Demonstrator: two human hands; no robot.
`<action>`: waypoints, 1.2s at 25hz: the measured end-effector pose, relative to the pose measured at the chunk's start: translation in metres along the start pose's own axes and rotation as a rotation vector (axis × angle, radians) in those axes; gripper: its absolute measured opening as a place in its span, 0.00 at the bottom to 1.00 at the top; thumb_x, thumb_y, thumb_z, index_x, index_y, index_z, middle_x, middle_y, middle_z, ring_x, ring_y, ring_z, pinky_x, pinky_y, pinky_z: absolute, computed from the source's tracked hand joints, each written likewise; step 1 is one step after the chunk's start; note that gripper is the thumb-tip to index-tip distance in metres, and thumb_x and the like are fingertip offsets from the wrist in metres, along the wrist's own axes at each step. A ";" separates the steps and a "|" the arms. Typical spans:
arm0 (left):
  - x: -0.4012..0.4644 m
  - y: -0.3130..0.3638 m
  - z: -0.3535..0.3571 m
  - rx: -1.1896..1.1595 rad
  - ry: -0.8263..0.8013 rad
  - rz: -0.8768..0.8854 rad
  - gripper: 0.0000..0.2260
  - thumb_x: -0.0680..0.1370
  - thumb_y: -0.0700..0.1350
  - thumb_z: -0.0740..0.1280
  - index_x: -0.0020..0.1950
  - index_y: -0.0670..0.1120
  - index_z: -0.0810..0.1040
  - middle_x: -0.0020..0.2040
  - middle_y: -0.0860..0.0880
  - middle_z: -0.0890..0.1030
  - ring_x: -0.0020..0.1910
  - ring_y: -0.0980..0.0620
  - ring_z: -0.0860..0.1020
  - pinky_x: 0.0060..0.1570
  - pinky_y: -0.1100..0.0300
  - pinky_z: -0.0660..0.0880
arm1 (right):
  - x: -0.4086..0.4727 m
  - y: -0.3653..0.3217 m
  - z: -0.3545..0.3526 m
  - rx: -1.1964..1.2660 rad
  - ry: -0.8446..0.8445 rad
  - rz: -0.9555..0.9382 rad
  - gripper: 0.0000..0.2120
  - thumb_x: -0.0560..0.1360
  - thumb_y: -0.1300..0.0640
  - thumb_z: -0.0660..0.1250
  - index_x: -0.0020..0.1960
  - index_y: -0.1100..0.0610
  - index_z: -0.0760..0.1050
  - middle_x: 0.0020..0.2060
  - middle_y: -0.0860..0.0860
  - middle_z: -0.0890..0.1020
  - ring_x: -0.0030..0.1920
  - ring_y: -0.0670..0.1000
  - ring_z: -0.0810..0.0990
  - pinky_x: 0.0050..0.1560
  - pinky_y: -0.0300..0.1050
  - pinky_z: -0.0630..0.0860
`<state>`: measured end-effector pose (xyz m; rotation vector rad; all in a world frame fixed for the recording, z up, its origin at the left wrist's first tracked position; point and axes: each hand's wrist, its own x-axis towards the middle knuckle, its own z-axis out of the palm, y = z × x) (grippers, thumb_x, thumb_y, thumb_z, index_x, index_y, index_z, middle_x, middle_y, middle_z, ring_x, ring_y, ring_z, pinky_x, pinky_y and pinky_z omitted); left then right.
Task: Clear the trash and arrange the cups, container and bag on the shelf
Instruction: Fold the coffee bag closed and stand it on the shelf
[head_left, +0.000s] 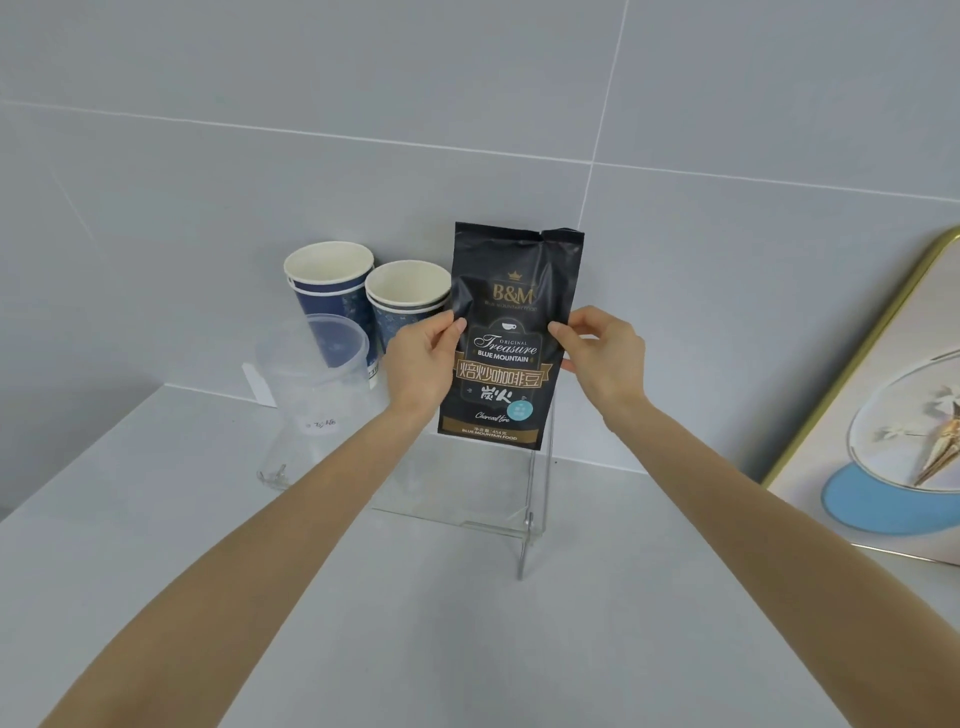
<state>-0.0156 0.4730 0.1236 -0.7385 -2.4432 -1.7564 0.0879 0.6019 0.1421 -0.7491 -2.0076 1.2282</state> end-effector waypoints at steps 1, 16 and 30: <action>-0.001 -0.001 0.001 0.025 -0.004 0.013 0.10 0.77 0.45 0.61 0.51 0.42 0.79 0.50 0.42 0.83 0.45 0.51 0.77 0.38 0.65 0.71 | -0.001 0.003 -0.001 0.002 0.003 0.000 0.07 0.74 0.54 0.65 0.41 0.57 0.71 0.42 0.51 0.79 0.44 0.52 0.78 0.51 0.54 0.80; -0.016 -0.020 0.003 0.234 -0.174 -0.065 0.17 0.73 0.44 0.66 0.60 0.42 0.71 0.61 0.41 0.78 0.59 0.42 0.76 0.54 0.51 0.75 | -0.013 0.011 -0.003 -0.059 -0.051 0.033 0.06 0.74 0.56 0.65 0.44 0.59 0.71 0.50 0.56 0.82 0.44 0.51 0.78 0.49 0.54 0.80; -0.012 -0.012 -0.008 0.256 -0.315 -0.062 0.21 0.74 0.44 0.65 0.65 0.41 0.67 0.66 0.41 0.74 0.63 0.42 0.73 0.58 0.49 0.73 | -0.015 0.003 -0.010 -0.290 -0.221 0.029 0.17 0.75 0.53 0.63 0.62 0.57 0.70 0.60 0.55 0.79 0.53 0.52 0.77 0.49 0.44 0.73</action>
